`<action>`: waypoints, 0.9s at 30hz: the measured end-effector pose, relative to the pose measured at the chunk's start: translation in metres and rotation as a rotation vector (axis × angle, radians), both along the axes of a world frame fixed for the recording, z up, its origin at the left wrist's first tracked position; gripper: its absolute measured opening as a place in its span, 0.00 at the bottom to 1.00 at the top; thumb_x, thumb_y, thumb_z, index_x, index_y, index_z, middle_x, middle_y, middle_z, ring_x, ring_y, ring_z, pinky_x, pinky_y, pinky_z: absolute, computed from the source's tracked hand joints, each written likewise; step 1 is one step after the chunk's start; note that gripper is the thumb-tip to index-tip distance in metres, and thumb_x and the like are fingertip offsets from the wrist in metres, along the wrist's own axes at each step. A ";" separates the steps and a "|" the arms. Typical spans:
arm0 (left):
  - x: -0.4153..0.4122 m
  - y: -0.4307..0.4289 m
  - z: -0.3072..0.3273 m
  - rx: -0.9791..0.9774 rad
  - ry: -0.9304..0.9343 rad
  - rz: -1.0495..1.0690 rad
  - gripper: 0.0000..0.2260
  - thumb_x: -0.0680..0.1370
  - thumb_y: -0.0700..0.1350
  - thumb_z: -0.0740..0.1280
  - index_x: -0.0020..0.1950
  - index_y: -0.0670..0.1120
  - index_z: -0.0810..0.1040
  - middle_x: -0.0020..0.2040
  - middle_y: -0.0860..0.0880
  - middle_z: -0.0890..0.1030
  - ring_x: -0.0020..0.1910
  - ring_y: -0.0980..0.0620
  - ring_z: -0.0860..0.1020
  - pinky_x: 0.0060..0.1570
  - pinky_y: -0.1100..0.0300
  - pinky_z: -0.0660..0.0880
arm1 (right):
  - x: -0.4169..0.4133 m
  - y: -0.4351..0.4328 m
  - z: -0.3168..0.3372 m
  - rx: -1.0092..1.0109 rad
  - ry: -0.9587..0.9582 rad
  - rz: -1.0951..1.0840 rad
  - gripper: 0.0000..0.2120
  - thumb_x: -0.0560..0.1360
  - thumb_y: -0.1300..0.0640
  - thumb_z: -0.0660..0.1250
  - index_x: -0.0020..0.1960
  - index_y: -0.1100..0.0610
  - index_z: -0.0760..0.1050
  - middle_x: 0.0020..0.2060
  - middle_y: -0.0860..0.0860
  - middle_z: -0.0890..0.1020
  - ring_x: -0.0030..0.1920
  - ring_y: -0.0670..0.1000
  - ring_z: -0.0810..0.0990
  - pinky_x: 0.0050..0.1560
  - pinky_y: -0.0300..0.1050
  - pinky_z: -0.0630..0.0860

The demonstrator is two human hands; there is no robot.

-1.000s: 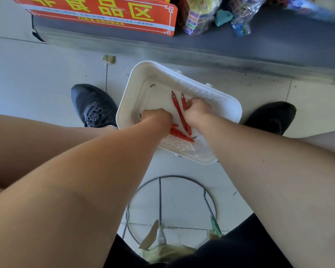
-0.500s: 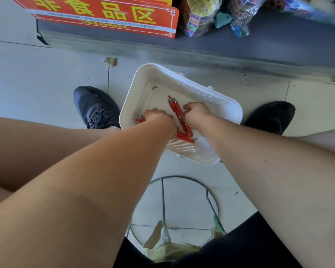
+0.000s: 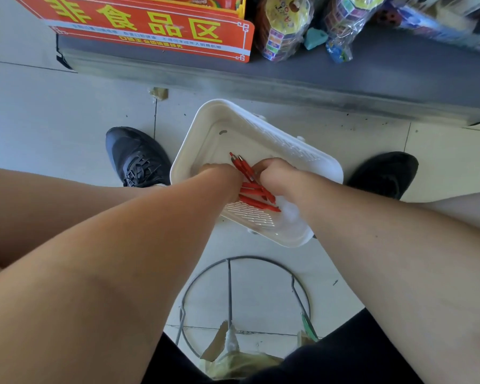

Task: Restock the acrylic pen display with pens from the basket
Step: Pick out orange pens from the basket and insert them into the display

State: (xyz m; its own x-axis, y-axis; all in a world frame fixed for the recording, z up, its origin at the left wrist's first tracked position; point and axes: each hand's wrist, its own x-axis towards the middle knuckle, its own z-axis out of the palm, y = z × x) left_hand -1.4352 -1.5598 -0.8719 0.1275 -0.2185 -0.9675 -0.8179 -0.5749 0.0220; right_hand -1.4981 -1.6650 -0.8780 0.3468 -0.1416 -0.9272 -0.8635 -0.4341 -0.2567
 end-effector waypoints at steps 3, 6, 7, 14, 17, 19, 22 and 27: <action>0.000 0.002 0.009 -0.075 0.065 0.010 0.17 0.83 0.41 0.60 0.72 0.41 0.70 0.54 0.51 0.75 0.46 0.55 0.78 0.38 0.71 0.69 | -0.001 0.005 0.002 0.000 0.026 0.015 0.13 0.81 0.59 0.59 0.61 0.56 0.79 0.56 0.56 0.81 0.57 0.59 0.79 0.65 0.54 0.74; -0.004 -0.001 0.007 -0.171 0.066 0.026 0.17 0.82 0.40 0.62 0.72 0.43 0.71 0.60 0.47 0.78 0.56 0.58 0.79 0.47 0.67 0.71 | -0.009 0.008 -0.001 0.044 0.057 -0.001 0.13 0.82 0.58 0.58 0.58 0.58 0.80 0.52 0.60 0.83 0.53 0.62 0.83 0.57 0.57 0.80; -0.007 -0.002 0.002 -0.156 0.055 0.046 0.18 0.81 0.41 0.63 0.72 0.46 0.71 0.63 0.46 0.76 0.62 0.50 0.77 0.56 0.59 0.73 | -0.011 0.009 -0.002 0.055 0.066 -0.024 0.13 0.82 0.58 0.59 0.58 0.57 0.80 0.50 0.61 0.84 0.51 0.63 0.83 0.55 0.60 0.81; -0.018 0.002 -0.013 -0.314 -0.107 0.120 0.17 0.79 0.38 0.61 0.68 0.46 0.72 0.65 0.43 0.65 0.66 0.40 0.64 0.57 0.49 0.70 | -0.020 0.002 -0.005 -0.033 0.061 0.198 0.10 0.80 0.57 0.59 0.55 0.54 0.79 0.48 0.55 0.83 0.51 0.59 0.81 0.58 0.53 0.77; -0.021 -0.002 -0.015 -0.378 -0.150 0.124 0.18 0.79 0.43 0.63 0.69 0.45 0.68 0.65 0.42 0.64 0.65 0.40 0.65 0.59 0.49 0.72 | -0.021 0.002 -0.005 -0.081 0.035 0.326 0.12 0.79 0.59 0.60 0.59 0.54 0.78 0.53 0.53 0.81 0.54 0.57 0.78 0.63 0.50 0.72; -0.023 -0.005 -0.017 -0.398 -0.159 0.081 0.24 0.78 0.48 0.67 0.71 0.49 0.64 0.66 0.43 0.64 0.66 0.41 0.64 0.60 0.49 0.71 | -0.022 0.002 -0.006 -0.095 0.002 0.340 0.12 0.79 0.59 0.62 0.61 0.54 0.77 0.55 0.53 0.81 0.56 0.56 0.78 0.63 0.50 0.74; -0.021 -0.006 -0.023 -0.391 -0.193 -0.075 0.32 0.75 0.52 0.70 0.75 0.54 0.60 0.71 0.45 0.60 0.70 0.43 0.60 0.61 0.51 0.69 | -0.028 -0.003 -0.009 -0.127 -0.051 0.313 0.10 0.79 0.55 0.63 0.57 0.55 0.79 0.53 0.53 0.82 0.56 0.57 0.78 0.62 0.52 0.75; -0.022 -0.004 -0.023 -0.349 -0.271 -0.256 0.24 0.77 0.54 0.67 0.72 0.54 0.66 0.72 0.46 0.61 0.71 0.44 0.60 0.62 0.51 0.64 | -0.036 -0.008 -0.009 -0.205 -0.068 0.391 0.08 0.78 0.56 0.62 0.56 0.53 0.76 0.52 0.53 0.79 0.54 0.58 0.78 0.58 0.51 0.76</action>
